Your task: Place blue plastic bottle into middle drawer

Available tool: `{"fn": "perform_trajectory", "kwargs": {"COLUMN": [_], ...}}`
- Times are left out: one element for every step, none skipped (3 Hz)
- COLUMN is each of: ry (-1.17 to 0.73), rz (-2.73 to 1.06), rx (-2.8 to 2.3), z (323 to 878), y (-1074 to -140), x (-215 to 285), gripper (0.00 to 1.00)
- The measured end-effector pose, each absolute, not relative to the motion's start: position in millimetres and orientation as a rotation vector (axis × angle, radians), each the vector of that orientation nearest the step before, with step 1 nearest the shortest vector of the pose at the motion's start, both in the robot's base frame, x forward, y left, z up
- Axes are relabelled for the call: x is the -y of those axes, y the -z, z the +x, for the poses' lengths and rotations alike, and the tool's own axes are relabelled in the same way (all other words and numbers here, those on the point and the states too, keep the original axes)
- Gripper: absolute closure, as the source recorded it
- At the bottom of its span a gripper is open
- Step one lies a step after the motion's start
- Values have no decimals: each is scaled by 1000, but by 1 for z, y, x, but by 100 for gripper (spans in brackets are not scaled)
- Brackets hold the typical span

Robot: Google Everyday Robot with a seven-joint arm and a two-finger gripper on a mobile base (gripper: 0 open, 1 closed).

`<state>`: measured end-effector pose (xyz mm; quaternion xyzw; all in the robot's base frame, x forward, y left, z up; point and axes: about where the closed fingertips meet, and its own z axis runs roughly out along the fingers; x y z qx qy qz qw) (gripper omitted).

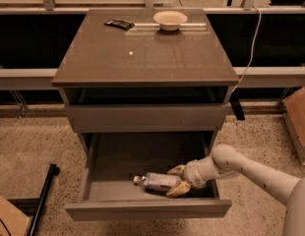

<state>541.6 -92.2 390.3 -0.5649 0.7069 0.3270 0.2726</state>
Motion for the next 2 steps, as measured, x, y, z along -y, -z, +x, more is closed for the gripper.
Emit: {"fn": "perform_trajectory", "kwargs": {"ry": [-883, -883], "rz": [-1521, -1521], "rx": [-1902, -1902], "z": [541, 541], "y": [-390, -390], "x": [91, 91], "gripper": [0, 0]}}
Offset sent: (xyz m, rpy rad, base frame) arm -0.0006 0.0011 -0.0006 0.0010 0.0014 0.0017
